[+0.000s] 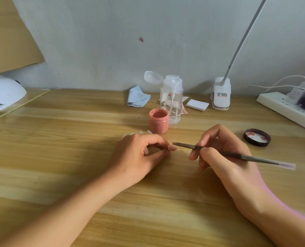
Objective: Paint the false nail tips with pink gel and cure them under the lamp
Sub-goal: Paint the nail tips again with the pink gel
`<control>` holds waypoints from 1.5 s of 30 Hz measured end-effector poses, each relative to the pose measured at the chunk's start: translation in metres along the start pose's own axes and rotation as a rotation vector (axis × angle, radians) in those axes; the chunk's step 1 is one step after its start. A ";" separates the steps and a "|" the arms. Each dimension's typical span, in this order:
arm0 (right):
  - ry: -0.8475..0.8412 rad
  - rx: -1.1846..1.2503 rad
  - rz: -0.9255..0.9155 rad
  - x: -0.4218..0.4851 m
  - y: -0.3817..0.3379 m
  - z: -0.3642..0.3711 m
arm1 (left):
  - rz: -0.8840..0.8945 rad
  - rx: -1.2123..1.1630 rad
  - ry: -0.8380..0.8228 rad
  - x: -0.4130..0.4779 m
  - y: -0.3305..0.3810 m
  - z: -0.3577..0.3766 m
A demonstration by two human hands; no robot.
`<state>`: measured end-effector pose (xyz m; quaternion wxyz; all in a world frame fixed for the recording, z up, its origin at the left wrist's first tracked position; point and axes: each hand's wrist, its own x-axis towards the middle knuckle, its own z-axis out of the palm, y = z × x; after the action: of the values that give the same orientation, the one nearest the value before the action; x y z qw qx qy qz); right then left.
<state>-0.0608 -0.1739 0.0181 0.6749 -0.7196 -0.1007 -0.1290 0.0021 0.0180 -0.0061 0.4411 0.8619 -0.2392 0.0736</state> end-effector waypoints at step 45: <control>-0.085 -0.320 -0.151 -0.004 -0.001 0.000 | -0.066 -0.472 -0.111 -0.015 0.034 -0.005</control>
<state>-0.0650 -0.1742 0.0181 0.5354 -0.8129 -0.1612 -0.1631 -0.0265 0.0102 0.0161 0.6185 0.7451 -0.2452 -0.0464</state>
